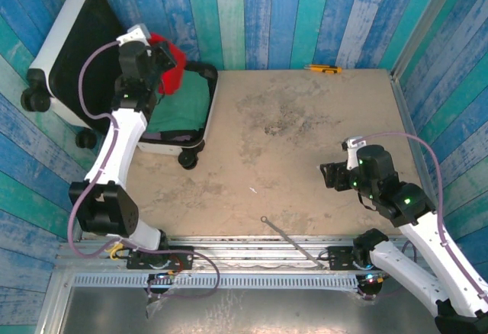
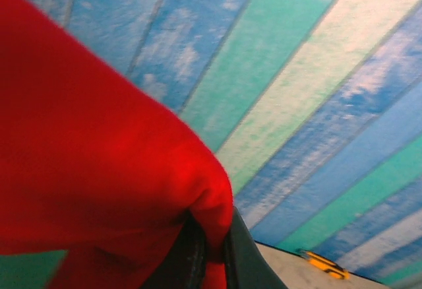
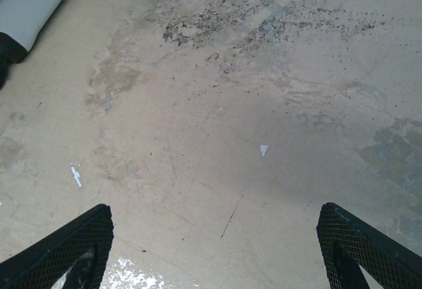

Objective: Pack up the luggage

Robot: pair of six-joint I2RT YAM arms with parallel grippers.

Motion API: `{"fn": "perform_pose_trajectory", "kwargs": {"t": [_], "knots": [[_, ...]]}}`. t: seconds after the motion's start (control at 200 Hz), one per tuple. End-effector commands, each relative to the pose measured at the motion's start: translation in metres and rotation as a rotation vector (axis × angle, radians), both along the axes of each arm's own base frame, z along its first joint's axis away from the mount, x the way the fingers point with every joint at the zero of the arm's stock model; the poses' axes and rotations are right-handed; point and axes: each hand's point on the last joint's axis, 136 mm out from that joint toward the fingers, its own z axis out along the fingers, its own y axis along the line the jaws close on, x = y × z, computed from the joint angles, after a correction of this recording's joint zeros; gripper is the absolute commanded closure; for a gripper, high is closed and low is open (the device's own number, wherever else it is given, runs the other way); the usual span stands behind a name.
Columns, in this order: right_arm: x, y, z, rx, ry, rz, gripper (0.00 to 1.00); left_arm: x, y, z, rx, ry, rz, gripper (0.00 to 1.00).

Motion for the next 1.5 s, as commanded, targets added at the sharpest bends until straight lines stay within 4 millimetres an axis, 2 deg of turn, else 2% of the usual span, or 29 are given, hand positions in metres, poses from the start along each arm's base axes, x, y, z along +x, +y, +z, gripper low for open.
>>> {"fn": "perform_pose_trajectory", "kwargs": {"t": [0.0,0.105,0.205,0.456,0.681,0.747,0.827,0.902,0.982,1.062,1.208,1.408,1.453,1.493], "knots": [[0.000,-0.004,-0.002,-0.009,-0.010,-0.015,0.16,0.011,0.019,-0.038,0.017,0.068,0.016,1.00],[0.001,-0.004,-0.003,-0.013,-0.010,-0.015,0.16,0.012,0.029,-0.067,-0.013,0.120,0.011,1.00],[0.002,-0.003,-0.004,-0.016,-0.003,-0.010,0.16,0.013,0.033,-0.072,-0.027,0.129,0.005,1.00],[0.002,-0.004,-0.004,-0.016,-0.007,-0.016,0.15,0.028,0.033,-0.036,-0.003,0.066,-0.006,1.00],[0.002,-0.008,-0.003,-0.027,-0.008,-0.032,0.15,0.064,0.018,-0.009,-0.006,0.019,-0.102,1.00],[0.002,-0.008,-0.004,-0.031,-0.004,-0.035,0.15,0.072,0.022,0.000,0.017,0.006,-0.085,1.00],[0.003,-0.009,-0.003,-0.036,0.001,-0.040,0.15,0.082,0.032,0.001,0.076,-0.005,-0.042,1.00],[0.004,-0.009,-0.003,-0.042,0.002,-0.043,0.15,0.088,0.037,-0.009,0.127,0.015,-0.028,1.00],[0.005,-0.009,-0.004,-0.049,0.006,-0.045,0.15,0.088,0.038,-0.035,0.149,0.073,-0.030,1.00],[0.008,-0.007,-0.006,-0.049,0.012,-0.042,0.15,0.081,0.045,-0.065,0.158,0.113,0.000,1.00],[0.008,-0.003,-0.010,-0.043,0.028,-0.021,0.15,0.063,0.066,-0.098,0.118,0.150,0.069,1.00],[0.005,-0.005,-0.007,-0.036,-0.010,-0.019,0.14,0.038,0.098,-0.119,0.111,0.209,0.201,1.00],[0.005,-0.005,-0.007,-0.034,-0.013,-0.016,0.14,0.029,0.107,-0.124,0.096,0.217,0.233,0.97],[0.004,-0.005,-0.007,-0.033,-0.013,-0.014,0.14,0.022,0.115,-0.127,0.082,0.218,0.255,0.90]]}}
